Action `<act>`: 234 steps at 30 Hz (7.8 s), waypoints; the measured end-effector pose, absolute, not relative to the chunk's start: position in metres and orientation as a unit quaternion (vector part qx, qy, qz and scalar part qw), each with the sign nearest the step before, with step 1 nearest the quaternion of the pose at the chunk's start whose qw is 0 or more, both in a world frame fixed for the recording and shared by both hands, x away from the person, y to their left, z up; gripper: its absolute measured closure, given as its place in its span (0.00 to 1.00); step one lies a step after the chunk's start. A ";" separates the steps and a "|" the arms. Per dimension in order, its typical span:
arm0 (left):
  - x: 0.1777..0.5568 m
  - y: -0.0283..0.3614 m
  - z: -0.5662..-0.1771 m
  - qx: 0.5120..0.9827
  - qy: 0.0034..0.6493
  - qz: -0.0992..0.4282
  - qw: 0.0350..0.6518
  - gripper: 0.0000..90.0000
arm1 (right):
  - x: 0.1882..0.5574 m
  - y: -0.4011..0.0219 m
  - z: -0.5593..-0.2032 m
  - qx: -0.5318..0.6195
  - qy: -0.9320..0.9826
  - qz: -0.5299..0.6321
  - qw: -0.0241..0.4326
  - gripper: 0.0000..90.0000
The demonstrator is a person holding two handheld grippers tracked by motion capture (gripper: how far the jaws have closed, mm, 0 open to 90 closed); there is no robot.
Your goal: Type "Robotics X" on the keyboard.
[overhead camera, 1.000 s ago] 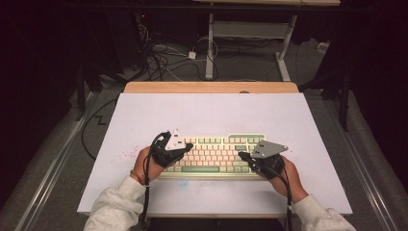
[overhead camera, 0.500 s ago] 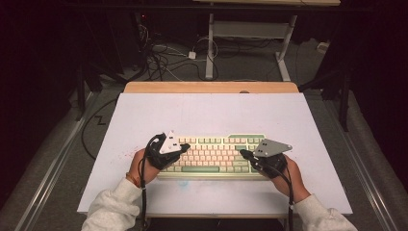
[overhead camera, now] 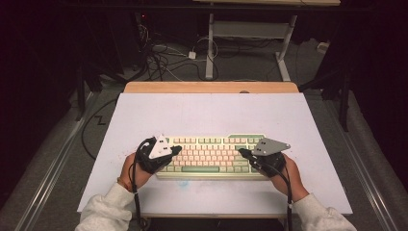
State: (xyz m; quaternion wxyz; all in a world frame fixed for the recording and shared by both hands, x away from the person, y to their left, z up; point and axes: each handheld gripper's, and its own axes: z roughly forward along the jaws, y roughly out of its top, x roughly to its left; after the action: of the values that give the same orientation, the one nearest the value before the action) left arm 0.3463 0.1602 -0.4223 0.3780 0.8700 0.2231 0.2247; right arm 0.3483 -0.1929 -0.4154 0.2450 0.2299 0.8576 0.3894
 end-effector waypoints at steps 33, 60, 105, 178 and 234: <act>0.322 0.196 -0.439 0.861 0.248 0.232 0.380 0.97 | 0.370 -0.140 -0.433 0.207 0.878 0.372 0.220 1.00; 0.318 0.204 -0.442 0.864 0.251 0.226 0.374 0.97 | 0.389 -0.121 -0.447 0.216 0.891 0.338 0.215 1.00; 0.318 0.200 -0.445 0.872 0.243 0.222 0.364 0.97 | 0.387 -0.116 -0.443 0.217 0.894 0.323 0.223 1.00; 0.352 0.089 -0.444 0.914 0.159 0.168 0.333 0.97 | 0.315 -0.201 -0.415 0.211 0.851 0.409 0.253 1.00; 0.349 0.104 -0.436 0.907 0.166 0.186 0.339 0.97 | 0.316 -0.201 -0.416 0.211 0.854 0.405 0.249 1.00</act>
State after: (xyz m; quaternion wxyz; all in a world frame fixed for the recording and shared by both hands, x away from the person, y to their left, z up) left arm 0.3493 0.1042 -0.4356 0.3392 0.9071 0.1664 0.1858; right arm 0.3163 -0.2006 -0.4157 0.2494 0.2107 0.8541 0.4049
